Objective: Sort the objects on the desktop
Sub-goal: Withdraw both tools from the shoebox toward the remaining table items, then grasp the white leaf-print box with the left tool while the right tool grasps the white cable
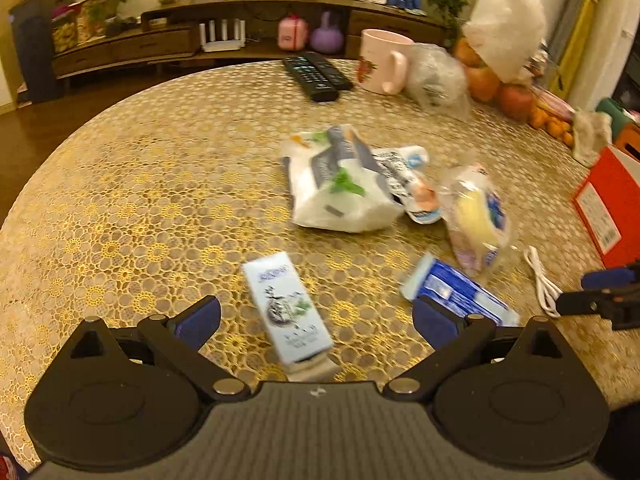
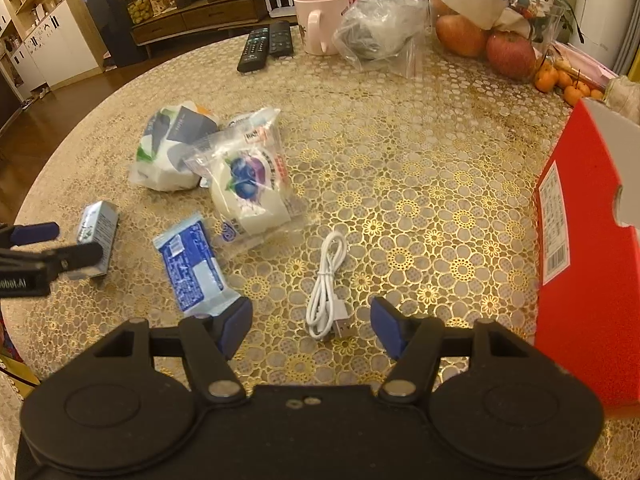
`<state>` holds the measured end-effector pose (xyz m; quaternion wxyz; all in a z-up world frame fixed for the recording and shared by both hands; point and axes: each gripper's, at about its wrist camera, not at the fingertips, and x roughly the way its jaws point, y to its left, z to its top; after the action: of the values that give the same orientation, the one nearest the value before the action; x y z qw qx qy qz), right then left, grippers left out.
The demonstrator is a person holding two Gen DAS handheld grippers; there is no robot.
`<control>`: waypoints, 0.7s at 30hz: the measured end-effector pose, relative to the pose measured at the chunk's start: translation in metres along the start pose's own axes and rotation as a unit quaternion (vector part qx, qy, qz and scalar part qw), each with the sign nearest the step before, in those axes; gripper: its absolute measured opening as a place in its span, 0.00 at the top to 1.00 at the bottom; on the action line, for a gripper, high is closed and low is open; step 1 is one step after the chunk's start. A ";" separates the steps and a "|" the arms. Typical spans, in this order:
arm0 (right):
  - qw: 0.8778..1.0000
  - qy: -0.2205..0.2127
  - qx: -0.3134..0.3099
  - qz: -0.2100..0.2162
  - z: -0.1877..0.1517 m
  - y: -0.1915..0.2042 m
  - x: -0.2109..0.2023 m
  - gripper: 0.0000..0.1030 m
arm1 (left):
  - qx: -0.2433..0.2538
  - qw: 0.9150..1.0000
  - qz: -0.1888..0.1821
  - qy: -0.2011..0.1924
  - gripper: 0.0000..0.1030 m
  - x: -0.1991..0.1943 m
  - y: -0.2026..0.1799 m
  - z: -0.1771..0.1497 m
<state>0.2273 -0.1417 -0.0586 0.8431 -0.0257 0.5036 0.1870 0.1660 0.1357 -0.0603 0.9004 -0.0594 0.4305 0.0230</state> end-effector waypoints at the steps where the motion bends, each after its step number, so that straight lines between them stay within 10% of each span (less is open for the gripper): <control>1: 1.000 0.002 0.002 -0.001 0.001 -0.001 0.003 0.38 | -0.003 1.000 0.001 0.001 0.00 0.002 0.001 0.000; 15: 1.000 0.017 -0.010 -0.002 -0.001 0.000 0.025 0.52 | -0.021 0.999 0.036 0.017 0.02 0.029 0.010 -0.004; 21: 1.000 0.014 -0.019 -0.012 0.000 0.002 0.025 0.64 | -0.017 0.999 0.043 0.022 0.20 0.034 0.010 -0.006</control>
<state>0.2376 -0.1322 -0.0797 0.8375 -0.0506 0.5110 0.1866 0.1817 0.1442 -0.0918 0.8877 -0.0569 0.4517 0.0679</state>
